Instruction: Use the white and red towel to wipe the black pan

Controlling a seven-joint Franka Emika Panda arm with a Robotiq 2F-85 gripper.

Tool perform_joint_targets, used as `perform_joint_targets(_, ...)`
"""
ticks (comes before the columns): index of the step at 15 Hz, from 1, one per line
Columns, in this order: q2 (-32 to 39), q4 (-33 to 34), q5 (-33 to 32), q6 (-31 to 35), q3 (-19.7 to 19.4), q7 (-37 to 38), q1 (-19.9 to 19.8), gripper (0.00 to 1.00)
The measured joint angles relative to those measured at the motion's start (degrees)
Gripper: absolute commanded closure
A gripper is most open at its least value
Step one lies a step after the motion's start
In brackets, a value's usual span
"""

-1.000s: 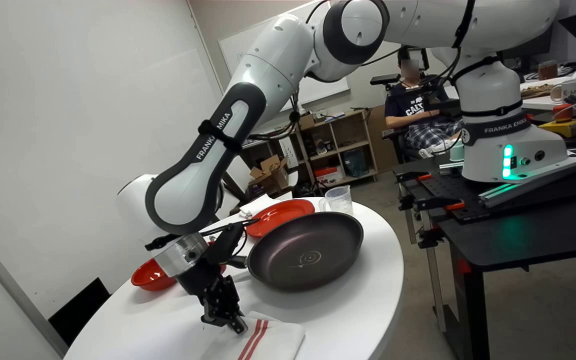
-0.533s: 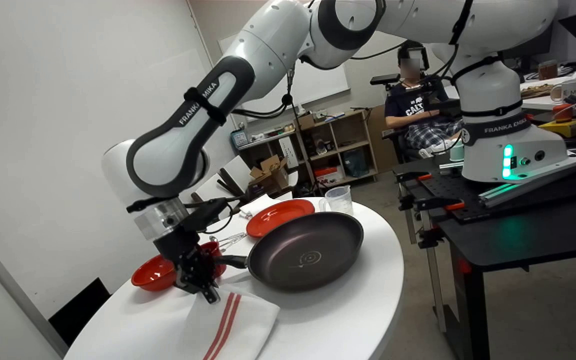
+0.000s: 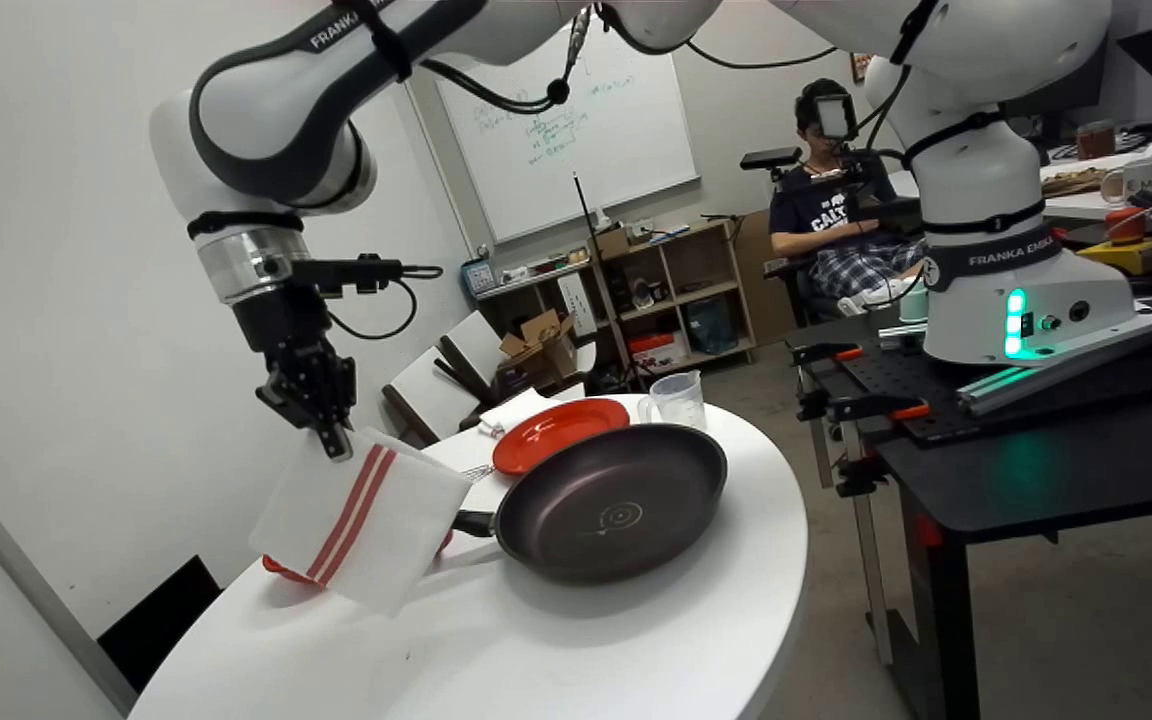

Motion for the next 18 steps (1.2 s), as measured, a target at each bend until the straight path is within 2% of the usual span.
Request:
perform_joint_targets(7, -15.94, -15.71, 0.06, 0.01, -4.31, -0.11, -5.57, 0.96)
perform_joint_targets(11, -24.31, -26.08, 1.00, 0.01, -4.85, -0.29, -8.66, 0.97)
perform_joint_targets(18, -34.80, -41.79, 2.85, 2.93, -4.87, -0.43, -9.40, 0.97)
